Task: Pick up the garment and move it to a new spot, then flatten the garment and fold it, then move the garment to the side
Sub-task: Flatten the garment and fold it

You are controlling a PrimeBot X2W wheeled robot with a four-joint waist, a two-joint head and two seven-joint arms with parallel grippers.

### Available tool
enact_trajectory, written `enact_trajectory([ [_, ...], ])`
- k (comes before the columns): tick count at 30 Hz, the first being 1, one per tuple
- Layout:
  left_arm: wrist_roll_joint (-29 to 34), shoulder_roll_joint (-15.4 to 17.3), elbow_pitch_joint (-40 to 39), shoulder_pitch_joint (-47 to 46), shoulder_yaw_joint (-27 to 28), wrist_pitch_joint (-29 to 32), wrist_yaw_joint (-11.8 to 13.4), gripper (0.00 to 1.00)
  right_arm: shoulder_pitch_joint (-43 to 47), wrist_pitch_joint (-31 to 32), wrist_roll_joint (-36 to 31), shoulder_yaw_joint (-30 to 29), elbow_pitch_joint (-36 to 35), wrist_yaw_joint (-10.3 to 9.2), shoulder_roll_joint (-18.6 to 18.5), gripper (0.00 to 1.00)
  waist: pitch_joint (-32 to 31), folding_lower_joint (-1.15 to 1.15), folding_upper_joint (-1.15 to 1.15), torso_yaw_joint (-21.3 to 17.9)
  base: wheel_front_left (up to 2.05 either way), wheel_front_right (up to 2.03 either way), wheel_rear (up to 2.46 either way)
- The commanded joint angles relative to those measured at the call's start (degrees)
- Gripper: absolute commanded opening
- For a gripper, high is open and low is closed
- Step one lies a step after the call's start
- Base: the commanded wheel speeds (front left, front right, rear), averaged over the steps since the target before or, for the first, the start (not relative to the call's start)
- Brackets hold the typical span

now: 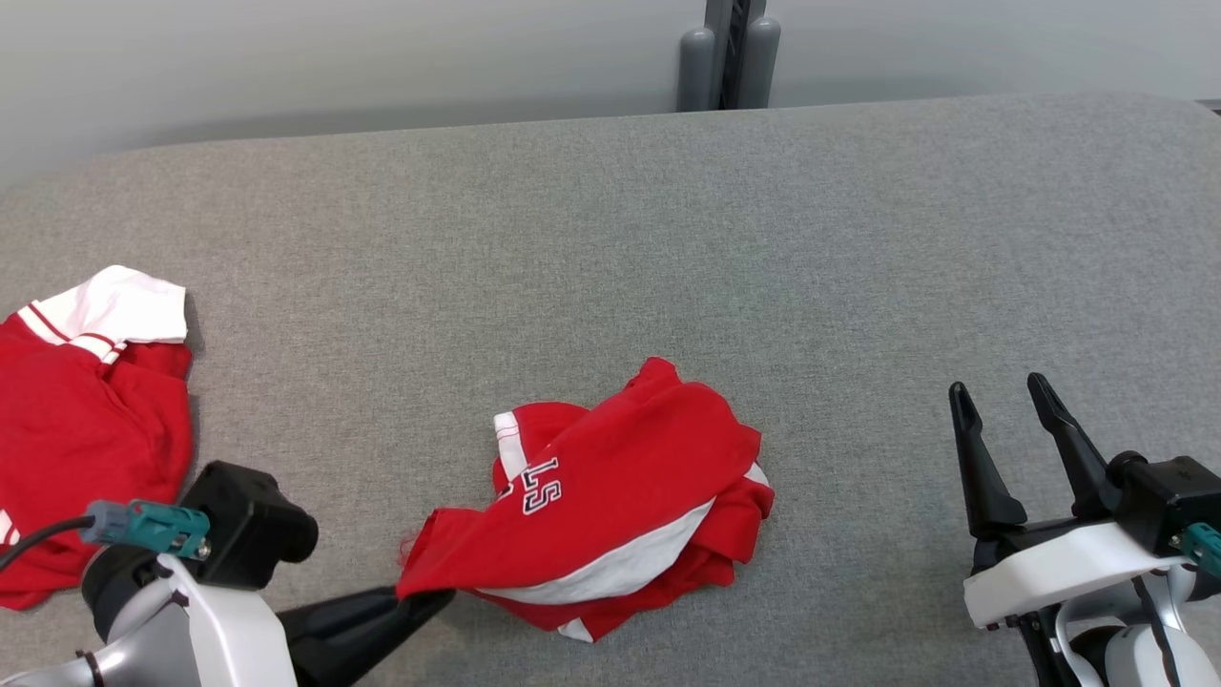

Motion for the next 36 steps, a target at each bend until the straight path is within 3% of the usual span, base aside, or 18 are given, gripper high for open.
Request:
enact_trajectory([
  [1,-1.6,0.3,0.0,1.4,0.4,0.3,0.6,0.00,0.4,0.2,0.1,-0.1,-0.5,0.01,-0.2,1.00,0.1,0.00,0.00,0.0,0.00,0.00,0.00],
  [8,-7.0,-2.9,7.2,0.1,0.8,-0.2,-0.2,0.00,-0.9,0.6,0.5,1.1,-1.0,0.01,-0.2,1.00,1.6,0.00,0.00,-1.1,0.00,0.00,0.00],
  [15,-12.4,-8.3,22.5,-4.9,1.7,-1.0,-2.6,0.00,-2.6,0.2,1.2,2.2,-0.4,0.01,-0.2,1.00,4.2,0.00,0.00,-4.7,0.00,0.00,0.00],
  [21,-13.1,-11.5,34.0,-8.6,2.2,-2.7,-4.5,0.00,-3.2,-0.7,1.9,2.7,0.7,0.01,-0.2,1.00,5.8,0.00,0.00,-7.1,0.00,0.00,0.00],
  [22,-13.0,-11.7,35.3,-8.8,2.5,-3.5,-4.7,0.39,-3.3,-0.9,2.0,2.7,0.9,0.01,-0.2,1.00,5.9,0.00,0.00,-7.3,0.00,0.00,0.00],
  [23,-12.6,-11.9,36.3,-8.9,2.6,-4.2,-5.0,1.00,-3.4,-1.1,2.1,2.7,1.1,0.01,-0.2,1.00,6.0,0.00,0.00,-7.5,0.00,0.00,0.00],
  [26,-11.9,-13.4,38.2,-8.8,3.2,-7.4,-5.7,1.00,-3.3,-1.5,2.2,2.5,1.4,0.01,-0.2,1.00,6.2,0.00,0.00,-7.5,0.00,0.00,0.00],
  [32,-7.6,-16.7,38.7,-6.8,6.4,-20.3,-6.4,1.00,-3.5,-1.5,1.7,1.5,1.5,0.01,-0.3,1.00,5.8,0.00,0.00,-5.5,0.00,0.00,0.00],
  [36,-2.5,-19.6,37.8,-5.7,10.0,-32.4,-4.4,1.00,-3.5,-1.1,0.8,0.5,1.0,0.01,-0.2,1.00,4.8,0.00,0.00,-3.5,0.00,0.00,0.00],
])
